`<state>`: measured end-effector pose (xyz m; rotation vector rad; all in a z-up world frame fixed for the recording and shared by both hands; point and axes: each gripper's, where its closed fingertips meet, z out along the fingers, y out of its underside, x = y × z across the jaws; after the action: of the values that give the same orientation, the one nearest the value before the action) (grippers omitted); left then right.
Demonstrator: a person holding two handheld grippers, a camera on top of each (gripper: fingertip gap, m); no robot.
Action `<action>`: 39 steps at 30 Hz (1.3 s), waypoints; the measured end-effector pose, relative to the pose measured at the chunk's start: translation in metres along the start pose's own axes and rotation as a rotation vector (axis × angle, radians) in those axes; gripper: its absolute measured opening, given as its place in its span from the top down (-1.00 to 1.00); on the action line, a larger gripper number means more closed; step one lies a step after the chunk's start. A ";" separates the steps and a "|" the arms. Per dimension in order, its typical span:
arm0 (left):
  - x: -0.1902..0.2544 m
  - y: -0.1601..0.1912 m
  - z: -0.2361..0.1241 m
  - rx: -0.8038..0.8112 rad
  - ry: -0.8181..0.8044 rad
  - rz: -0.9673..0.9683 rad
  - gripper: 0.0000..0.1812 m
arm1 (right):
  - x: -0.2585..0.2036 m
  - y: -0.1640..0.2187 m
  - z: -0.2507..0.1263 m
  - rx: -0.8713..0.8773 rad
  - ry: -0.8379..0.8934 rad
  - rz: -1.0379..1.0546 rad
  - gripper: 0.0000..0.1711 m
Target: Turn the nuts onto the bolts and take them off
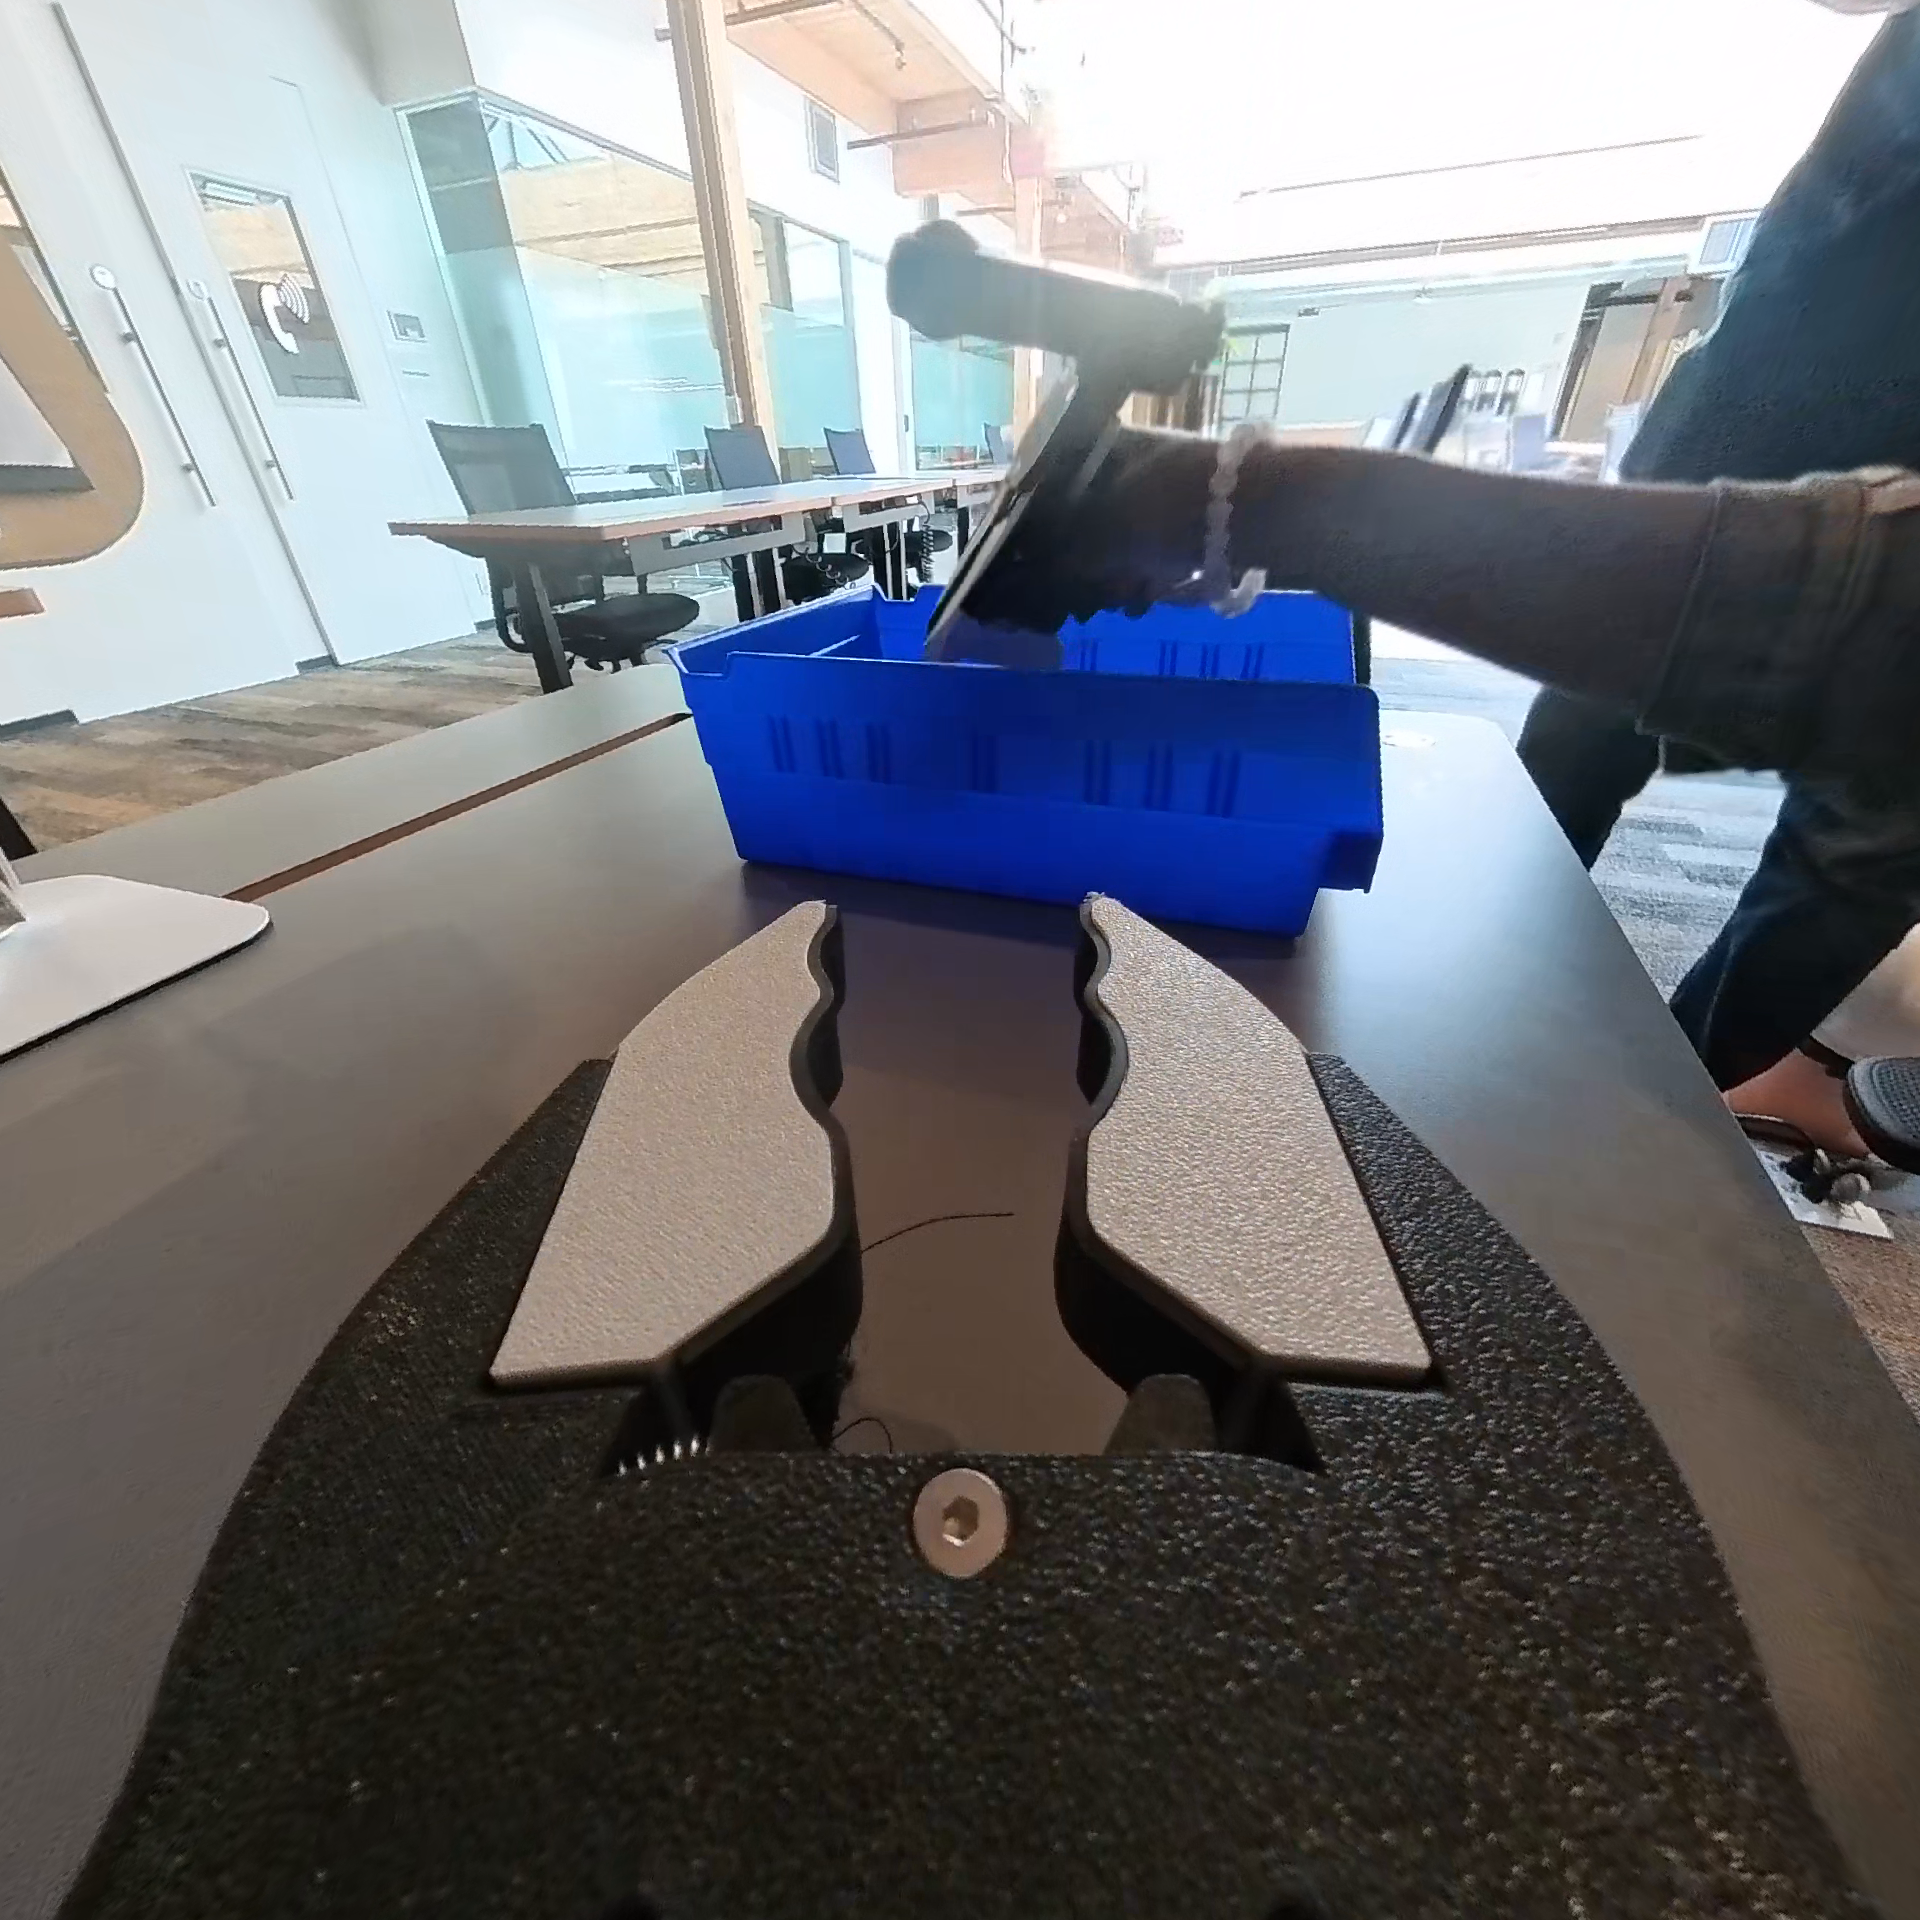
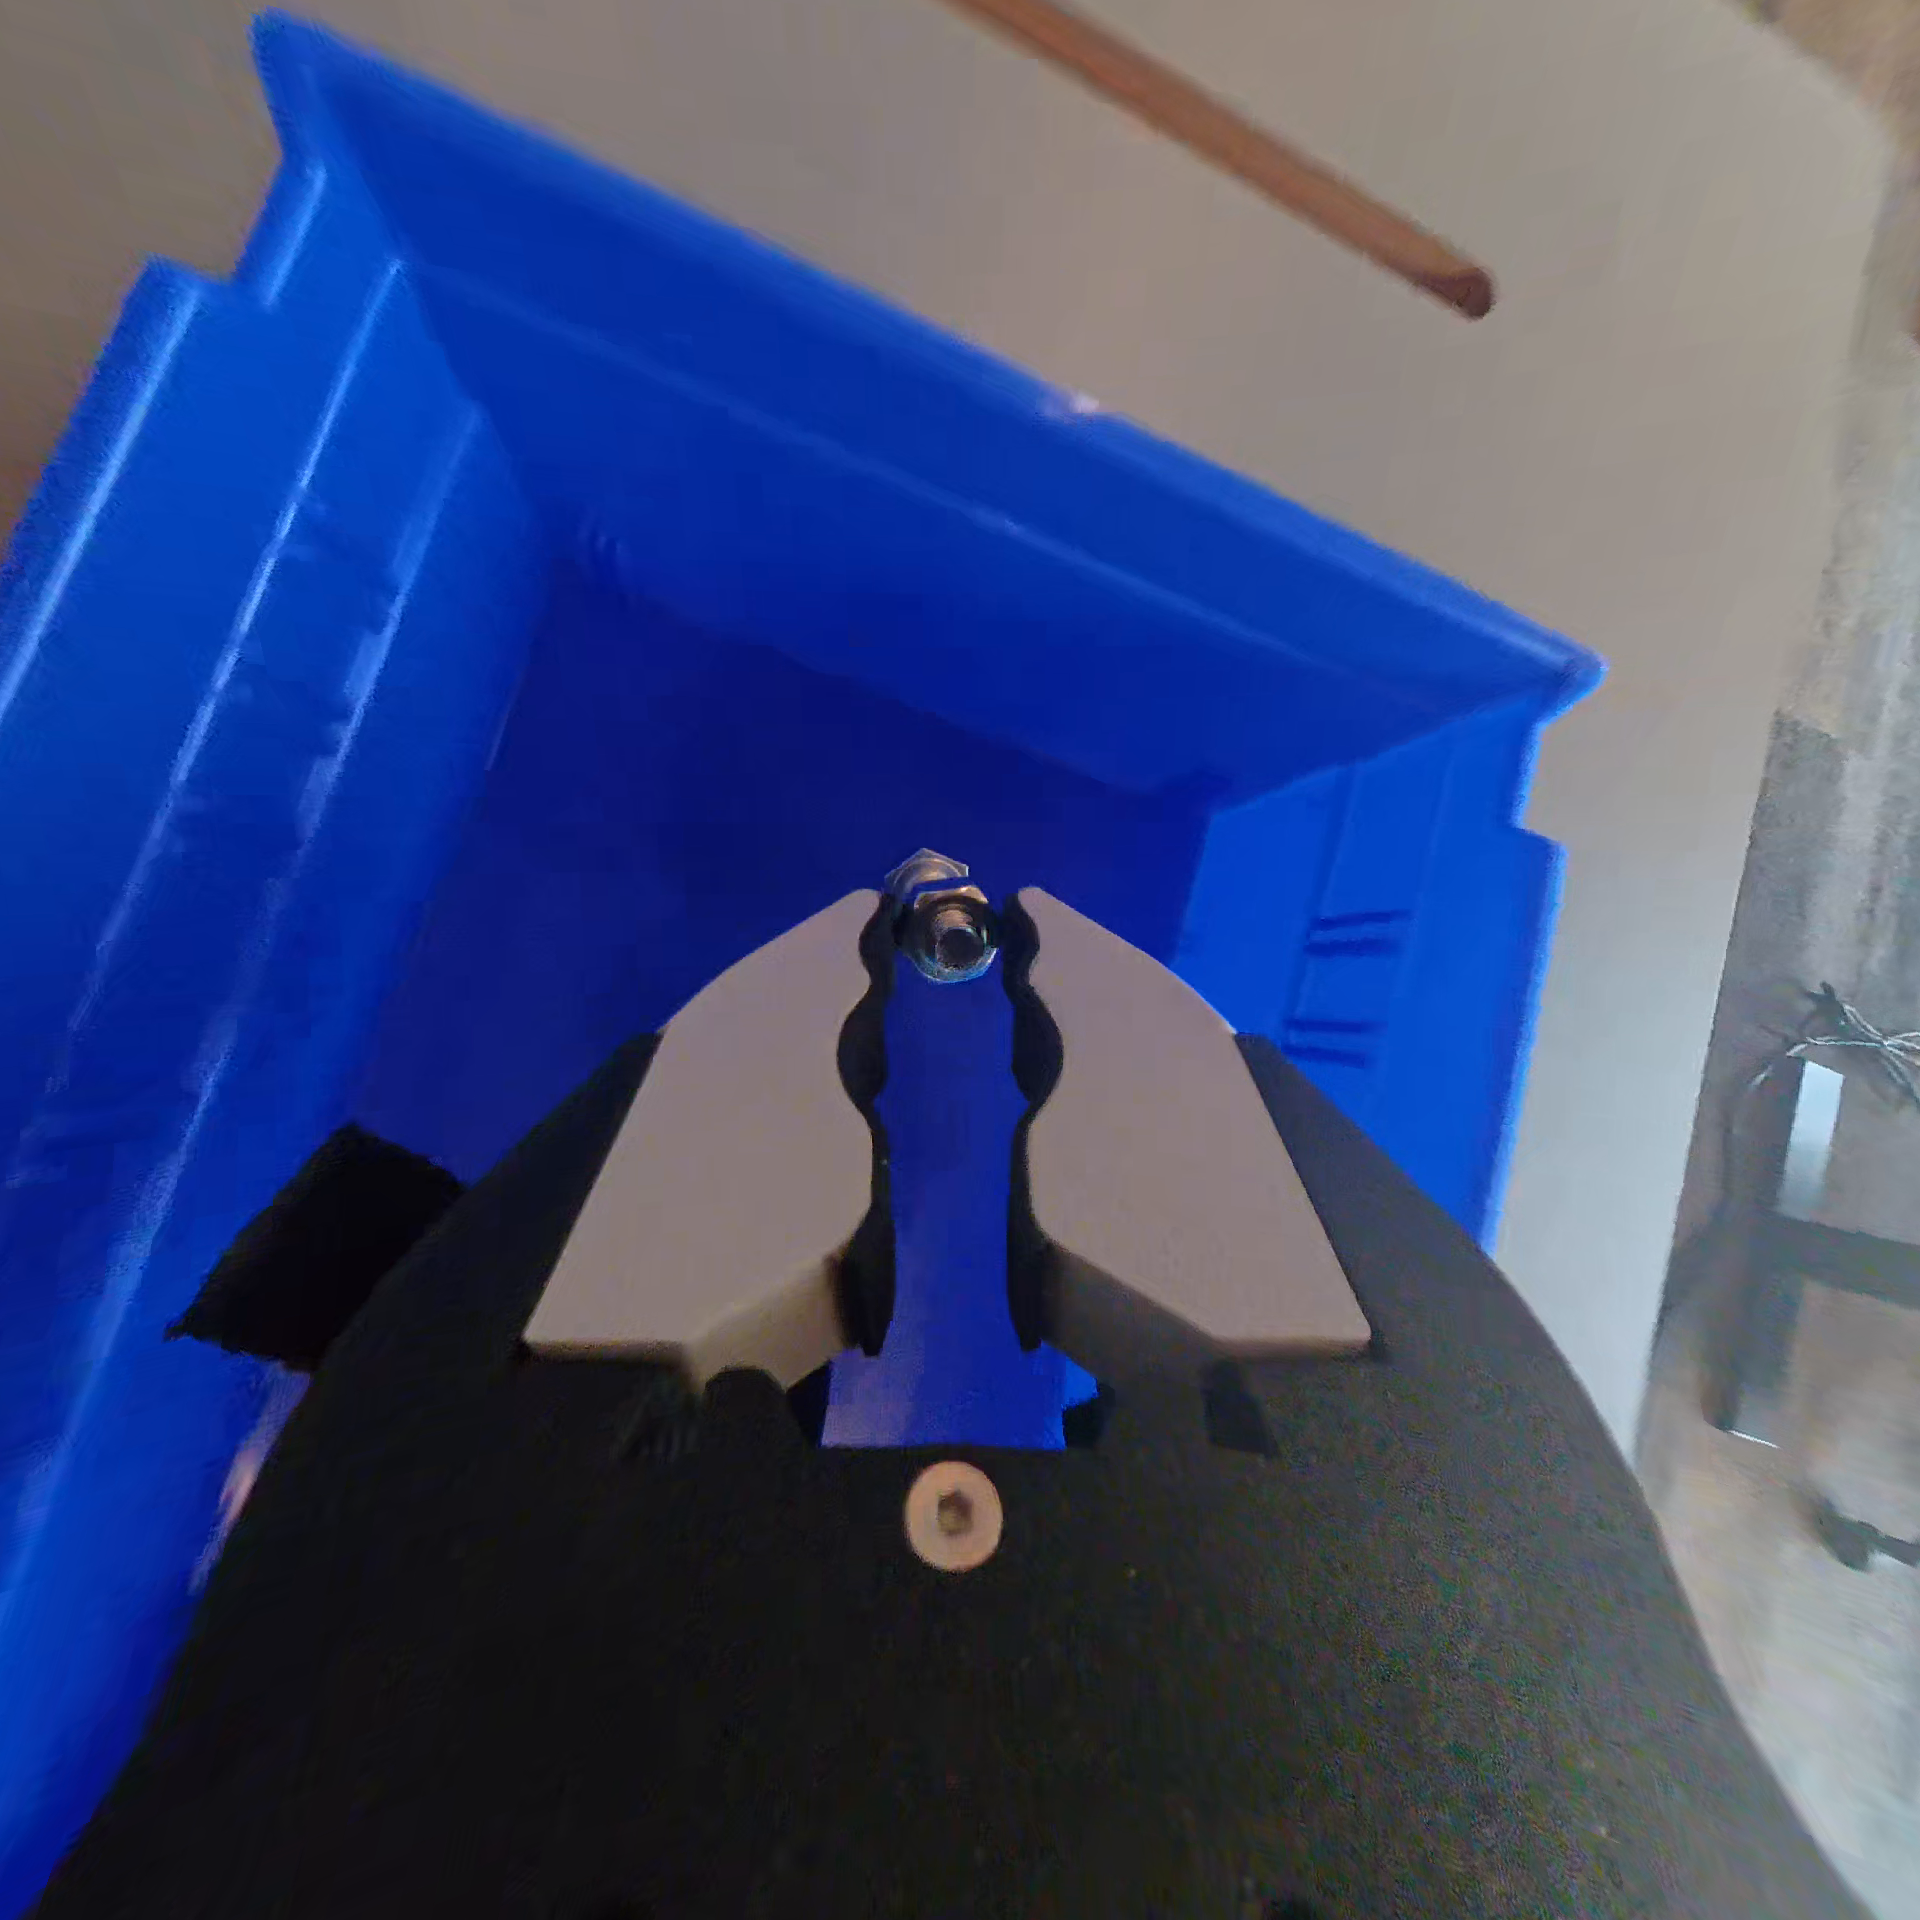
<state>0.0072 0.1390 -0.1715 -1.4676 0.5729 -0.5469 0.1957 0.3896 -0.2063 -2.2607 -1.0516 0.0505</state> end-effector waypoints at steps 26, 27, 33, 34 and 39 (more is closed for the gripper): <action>-0.019 0.007 -0.003 -0.100 -0.100 -0.014 0.54 | -0.021 0.027 -0.003 -0.036 -0.056 0.150 -0.06; -0.023 0.008 -0.005 -0.123 -0.124 -0.017 0.53 | -0.023 0.028 -0.009 -0.048 -0.059 0.139 -0.08; -0.052 0.014 -0.027 -0.347 -0.283 -0.096 0.38 | -0.029 0.021 -0.047 -0.038 -0.054 0.072 -0.07; -0.055 0.011 -0.031 -0.361 -0.305 -0.113 0.37 | -0.030 0.019 -0.054 -0.033 -0.047 0.058 -0.07; -0.049 -0.008 -0.053 -0.444 -0.294 -0.138 0.30 | -0.041 0.020 -0.076 -0.049 -0.045 -0.029 -0.06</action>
<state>-0.0648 0.1312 -0.1630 -1.9794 0.3738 -0.3094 0.2033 0.3112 -0.1663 -2.2980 -1.1202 0.0646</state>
